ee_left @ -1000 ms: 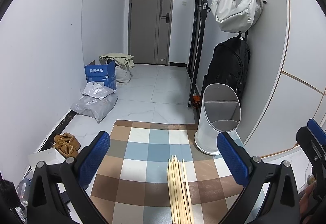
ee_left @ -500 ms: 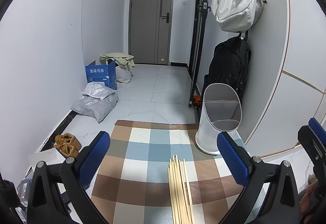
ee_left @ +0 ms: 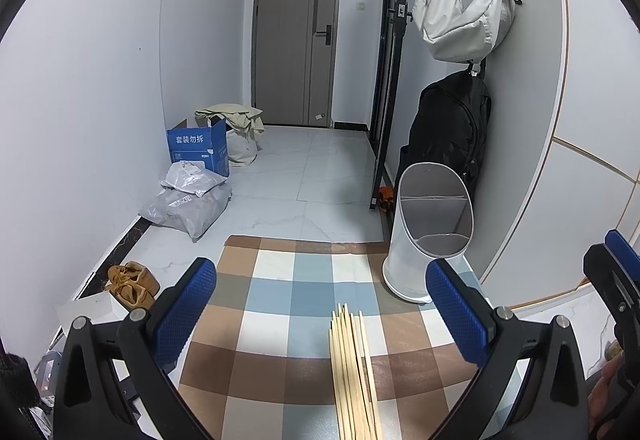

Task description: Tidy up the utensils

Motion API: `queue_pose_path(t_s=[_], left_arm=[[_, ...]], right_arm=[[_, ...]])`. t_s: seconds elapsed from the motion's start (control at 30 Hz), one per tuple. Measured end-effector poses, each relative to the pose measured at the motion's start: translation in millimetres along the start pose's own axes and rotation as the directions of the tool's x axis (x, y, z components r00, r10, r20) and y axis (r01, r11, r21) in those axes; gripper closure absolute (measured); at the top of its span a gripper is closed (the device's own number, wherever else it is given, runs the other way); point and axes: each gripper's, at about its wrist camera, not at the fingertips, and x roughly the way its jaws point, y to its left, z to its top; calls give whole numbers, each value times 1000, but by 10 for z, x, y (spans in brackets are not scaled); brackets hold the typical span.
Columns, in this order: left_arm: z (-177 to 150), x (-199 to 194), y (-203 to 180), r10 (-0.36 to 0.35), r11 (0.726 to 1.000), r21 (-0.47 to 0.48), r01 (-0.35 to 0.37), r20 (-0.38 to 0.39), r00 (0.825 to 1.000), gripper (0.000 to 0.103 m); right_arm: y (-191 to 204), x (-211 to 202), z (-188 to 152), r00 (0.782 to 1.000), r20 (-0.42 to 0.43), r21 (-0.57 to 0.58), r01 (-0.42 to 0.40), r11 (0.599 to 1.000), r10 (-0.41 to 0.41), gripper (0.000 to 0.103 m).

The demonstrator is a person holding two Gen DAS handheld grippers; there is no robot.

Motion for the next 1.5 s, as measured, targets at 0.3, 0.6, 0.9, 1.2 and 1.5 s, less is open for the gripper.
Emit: queue_pose_path(t_s=[0.3,0.6,0.9,1.2,1.5], left_arm=[[11,2,21,-7,1000,-9,7,-12,1000,1],[35,99,373,57,996,-63,-60,-62,996,1],[44,272,806,119,980,-146,-137,-125,985,1],[6,393,1105,124,969,-193,-156,-168,978,1],[10,408,1211,109,967,-210,-147,-185,977,1]], right_arm=[[-4,48,-12,999,-24,9,-23,1000,23,0],[35,609,-127,947,-288,70,-124,990,139,2],[452,1715,-705,697,-695,27,-220,975,176,63],[623,2378,-1142,523,-850,-50,-191,980,58,83],[785,2555,-1260,470,-881,-161,-192,968,-53,81]])
